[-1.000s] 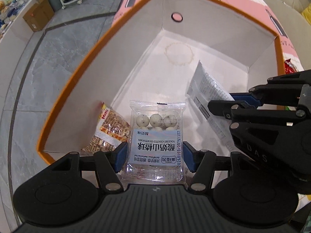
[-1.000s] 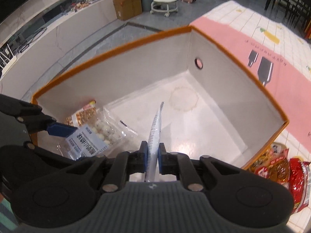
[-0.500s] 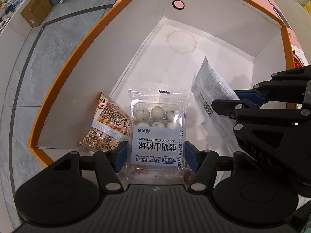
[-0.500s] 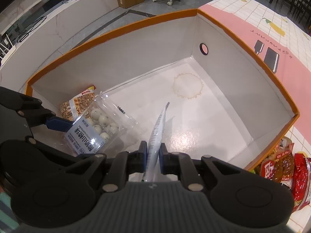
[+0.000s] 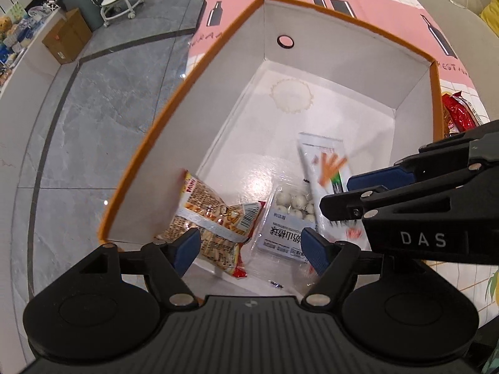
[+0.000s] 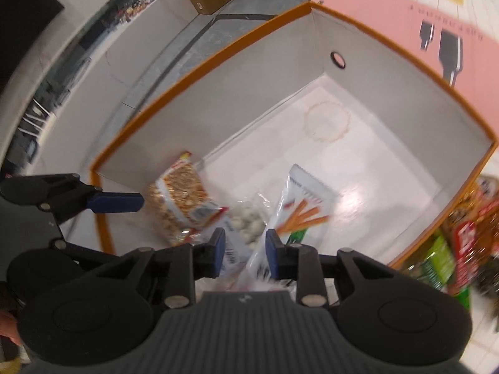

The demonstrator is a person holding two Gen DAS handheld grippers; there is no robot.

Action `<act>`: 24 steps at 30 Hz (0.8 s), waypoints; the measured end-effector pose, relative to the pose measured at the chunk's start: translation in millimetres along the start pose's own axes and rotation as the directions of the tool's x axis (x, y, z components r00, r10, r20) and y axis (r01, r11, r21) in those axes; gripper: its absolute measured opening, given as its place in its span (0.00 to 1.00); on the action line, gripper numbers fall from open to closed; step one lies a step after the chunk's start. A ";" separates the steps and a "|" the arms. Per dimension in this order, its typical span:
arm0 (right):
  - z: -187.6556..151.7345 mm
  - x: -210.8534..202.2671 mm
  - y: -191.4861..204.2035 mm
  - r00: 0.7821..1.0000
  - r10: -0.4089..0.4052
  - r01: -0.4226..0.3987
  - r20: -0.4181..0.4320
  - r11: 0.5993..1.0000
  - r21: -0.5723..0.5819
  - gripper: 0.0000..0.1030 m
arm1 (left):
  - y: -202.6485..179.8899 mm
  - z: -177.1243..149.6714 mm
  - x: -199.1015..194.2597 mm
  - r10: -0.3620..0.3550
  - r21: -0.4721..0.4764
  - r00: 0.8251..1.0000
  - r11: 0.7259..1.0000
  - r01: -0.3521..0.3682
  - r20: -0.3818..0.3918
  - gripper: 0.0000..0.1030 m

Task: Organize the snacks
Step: 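Open both tools to drop the yogurt-ball packet and white wrapper into the box, then withdraw both tools from the box back toward the snack pile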

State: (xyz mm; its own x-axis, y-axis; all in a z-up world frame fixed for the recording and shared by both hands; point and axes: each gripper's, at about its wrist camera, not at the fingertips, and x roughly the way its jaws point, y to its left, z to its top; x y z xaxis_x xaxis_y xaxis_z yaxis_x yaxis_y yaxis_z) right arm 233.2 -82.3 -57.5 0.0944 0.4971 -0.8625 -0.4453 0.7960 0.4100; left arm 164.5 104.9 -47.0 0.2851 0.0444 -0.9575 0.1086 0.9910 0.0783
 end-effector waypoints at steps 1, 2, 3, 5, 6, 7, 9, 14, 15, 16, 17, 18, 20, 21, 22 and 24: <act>-0.6 -1.2 0.4 1.000 0.004 -0.004 0.001 1.000 0.004 0.25 | 0.1 -0.3 -2.3 0.005 -0.001 1.000 1.000 -0.005 0.004 0.83; -1.6 -2.8 3.0 1.000 -0.003 0.003 0.005 1.000 -0.001 0.26 | -0.2 -1.0 -4.2 0.008 -0.002 1.000 1.000 -0.008 0.009 0.83; -2.5 -5.0 5.0 1.000 -0.014 0.014 0.013 1.000 -0.009 0.26 | -0.6 -1.5 -6.4 0.008 -0.004 1.000 1.000 -0.008 0.013 0.83; -4.2 -11.2 9.0 0.999 -0.034 0.035 0.034 0.999 -0.029 0.28 | 0.2 -3.8 -12.1 0.009 -0.014 1.000 1.000 -0.009 0.027 0.83; -5.9 -16.2 11.1 0.998 -0.044 0.046 0.050 0.998 -0.038 0.29 | 0.2 -4.4 -15.3 0.010 -0.021 0.999 1.000 -0.009 0.037 0.83; -8.0 -22.1 12.8 0.996 -0.051 0.055 0.070 0.997 -0.047 0.30 | 0.3 -5.1 -19.4 0.010 -0.027 0.999 1.000 -0.009 0.051 0.83; -12.9 -34.9 14.6 0.991 -0.068 0.076 0.115 0.995 -0.063 0.31 | -2.4 -6.5 -27.3 0.014 -0.036 0.997 0.999 -0.011 0.080 0.83; -33.7 -75.5 16.0 0.955 -0.141 0.166 0.259 0.983 -0.078 0.35 | -15.8 -11.8 -55.4 0.020 -0.039 0.980 0.999 -0.012 0.199 0.83; -39.4 -83.6 16.3 0.945 -0.154 0.184 0.289 0.980 -0.079 0.36 | -19.8 -13.0 -61.6 0.022 -0.036 0.974 0.999 -0.014 0.226 0.83; -45.8 -91.6 16.7 0.932 -0.169 0.204 0.320 0.976 -0.079 0.36 | -24.3 -14.9 -67.8 0.023 -0.031 0.966 0.999 -0.016 0.256 0.83; -51.3 -98.5 17.1 0.921 -0.181 0.220 0.345 0.972 -0.077 0.36 | -29.8 -17.4 -74.0 0.023 -0.022 0.958 1.000 -0.018 0.285 0.83; -57.5 -105.3 16.9 0.909 -0.193 0.235 0.369 0.969 -0.073 0.37 | -35.2 -20.0 -80.0 0.021 -0.012 0.950 1.000 -0.018 0.312 0.83; -70.5 -117.6 15.2 0.888 -0.208 0.255 0.411 0.965 -0.063 0.37 | -47.0 -25.4 -90.4 0.018 0.003 0.931 1.000 -0.021 0.365 0.83; -77.5 -124.1 13.9 0.878 -0.215 0.263 0.428 0.963 -0.056 0.37 | -53.1 -28.2 -94.6 0.020 0.006 0.921 1.000 -0.025 0.388 0.83; -83.7 -130.2 12.6 0.869 -0.222 0.270 0.442 0.962 -0.048 0.37 | -59.6 -30.9 -98.0 0.022 0.010 0.912 1.000 -0.029 0.409 0.83; -97.2 -140.9 10.4 0.849 -0.242 0.291 0.470 0.956 -0.033 0.37 | -72.7 -36.3 -103.9 0.019 0.017 0.894 0.999 -0.030 0.447 0.83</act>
State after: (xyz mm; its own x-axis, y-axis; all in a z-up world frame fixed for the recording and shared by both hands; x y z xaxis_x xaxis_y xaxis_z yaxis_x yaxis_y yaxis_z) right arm 128.8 -177.6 39.4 0.6063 0.3920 -0.6919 -0.4281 0.8941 0.1315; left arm 92.5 32.8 36.7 0.6827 0.0024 -0.7307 0.1163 0.9869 0.1118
